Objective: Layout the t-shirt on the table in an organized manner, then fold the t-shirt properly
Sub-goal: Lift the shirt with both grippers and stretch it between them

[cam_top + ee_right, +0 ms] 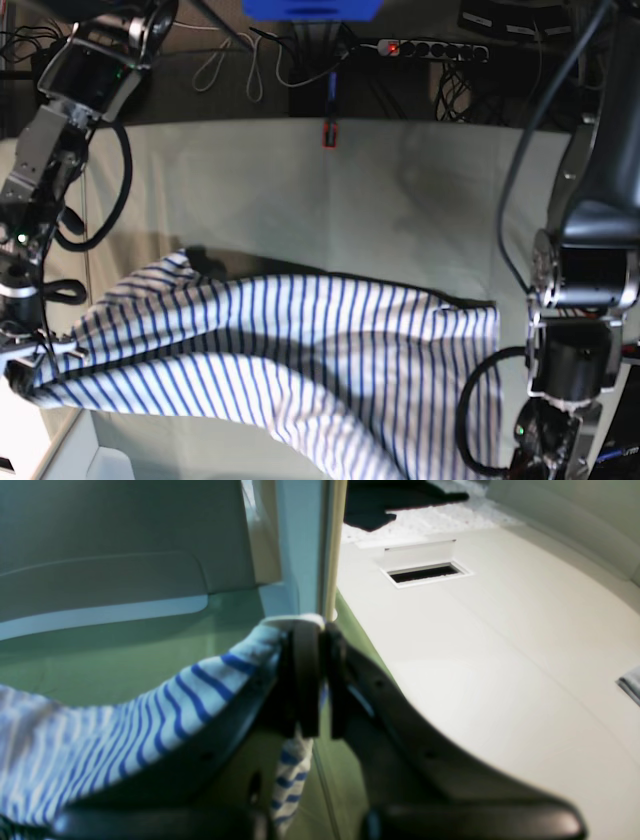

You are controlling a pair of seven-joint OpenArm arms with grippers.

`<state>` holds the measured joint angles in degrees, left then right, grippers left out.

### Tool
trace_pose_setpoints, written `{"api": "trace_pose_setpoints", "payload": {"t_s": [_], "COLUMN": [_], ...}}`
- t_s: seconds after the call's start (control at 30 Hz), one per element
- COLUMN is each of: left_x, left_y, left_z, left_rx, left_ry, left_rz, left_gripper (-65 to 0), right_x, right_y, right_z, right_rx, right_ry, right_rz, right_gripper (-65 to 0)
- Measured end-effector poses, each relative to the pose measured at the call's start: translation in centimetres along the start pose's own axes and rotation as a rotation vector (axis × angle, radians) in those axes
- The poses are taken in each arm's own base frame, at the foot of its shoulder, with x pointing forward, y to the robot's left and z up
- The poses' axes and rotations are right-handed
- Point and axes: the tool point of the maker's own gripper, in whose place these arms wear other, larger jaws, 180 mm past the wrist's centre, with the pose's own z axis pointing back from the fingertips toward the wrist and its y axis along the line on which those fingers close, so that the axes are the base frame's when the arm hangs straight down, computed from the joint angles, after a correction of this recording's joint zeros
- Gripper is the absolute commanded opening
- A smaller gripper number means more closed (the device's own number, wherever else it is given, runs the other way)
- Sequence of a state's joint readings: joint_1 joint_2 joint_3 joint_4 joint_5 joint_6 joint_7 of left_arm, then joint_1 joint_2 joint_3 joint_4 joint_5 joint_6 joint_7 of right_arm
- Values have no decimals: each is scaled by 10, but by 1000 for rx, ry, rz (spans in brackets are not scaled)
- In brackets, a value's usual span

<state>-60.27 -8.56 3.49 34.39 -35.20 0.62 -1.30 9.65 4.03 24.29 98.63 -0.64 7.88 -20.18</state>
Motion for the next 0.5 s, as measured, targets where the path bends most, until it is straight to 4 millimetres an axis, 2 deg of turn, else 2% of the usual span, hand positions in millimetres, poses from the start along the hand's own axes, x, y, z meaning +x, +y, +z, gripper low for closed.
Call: {"api": "trace_pose_setpoints", "payload": {"t_s": [0.1,0.2,0.37,0.5], "left_x": [-13,-37,-87,-146], "left_y": [9,25,52,73], "left_z": [5,14,40,88], "left_rx": [14,39,78,88], "left_ry": [14,59,139,226], "left_rz": [-7,-7,-12,-18], "left_gripper": [-136,-69,-65,-65], "right_x": [-16,-27,-45,-72], "right_y": [1,4,5,4], "right_z": [-5,-8,-10,-4], "right_rx": [1,8,12,15], "right_ry": [51,77,119,183], "right_rz": [-13,-17,-23,-14], "right_gripper": [-631,-631,-631,-631]}}
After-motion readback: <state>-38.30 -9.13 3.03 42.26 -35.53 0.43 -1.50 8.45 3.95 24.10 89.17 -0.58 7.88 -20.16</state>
